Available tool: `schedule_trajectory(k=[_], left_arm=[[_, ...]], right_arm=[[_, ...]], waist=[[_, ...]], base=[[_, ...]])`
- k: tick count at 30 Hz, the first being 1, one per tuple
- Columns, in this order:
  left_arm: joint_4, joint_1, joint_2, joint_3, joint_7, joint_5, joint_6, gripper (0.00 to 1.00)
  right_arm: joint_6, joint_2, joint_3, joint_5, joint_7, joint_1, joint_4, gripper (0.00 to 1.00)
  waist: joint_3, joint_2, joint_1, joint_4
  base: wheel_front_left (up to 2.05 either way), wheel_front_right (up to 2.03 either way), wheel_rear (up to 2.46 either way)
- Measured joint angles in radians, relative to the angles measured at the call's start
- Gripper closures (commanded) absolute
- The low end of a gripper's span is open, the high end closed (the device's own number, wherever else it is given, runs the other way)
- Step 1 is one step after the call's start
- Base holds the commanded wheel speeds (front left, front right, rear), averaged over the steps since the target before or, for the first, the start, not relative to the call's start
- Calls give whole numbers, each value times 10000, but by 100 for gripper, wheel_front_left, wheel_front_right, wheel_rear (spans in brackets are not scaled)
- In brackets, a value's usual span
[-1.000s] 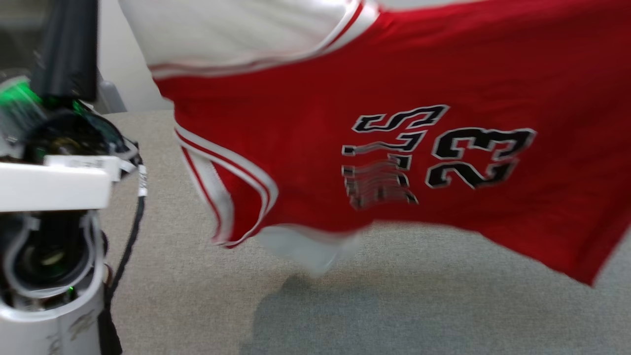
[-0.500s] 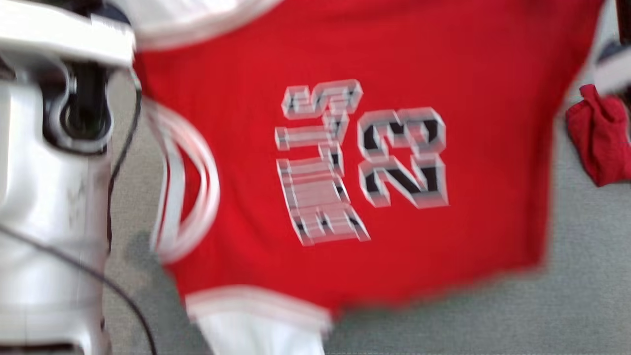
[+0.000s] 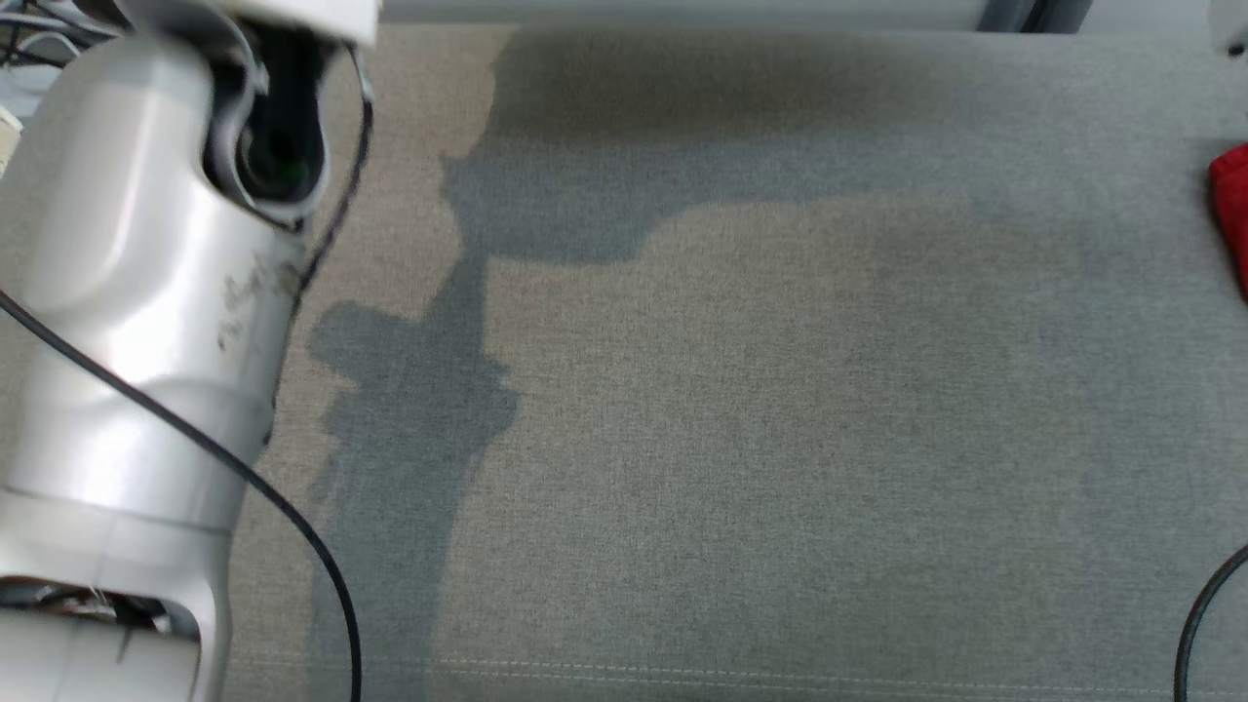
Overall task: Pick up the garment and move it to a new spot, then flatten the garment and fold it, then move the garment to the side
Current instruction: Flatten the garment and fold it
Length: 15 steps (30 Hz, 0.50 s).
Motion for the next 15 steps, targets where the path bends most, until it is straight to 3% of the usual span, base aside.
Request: schedule_trajectory(k=[9,15], left_arm=[[-849,3052,-163,-1001,13,-744,0,100],[-2144,5210,199,-1296,27,-458,0,100]], right_arm=[[0,259,-1197,-261,2,2347,1003,100],[0,696,-1283,146,2,4106,500,100]], waist=[[1467,0,0,177],[1178,0,0,141]], base=[[0,0,0],[0,0,0]])
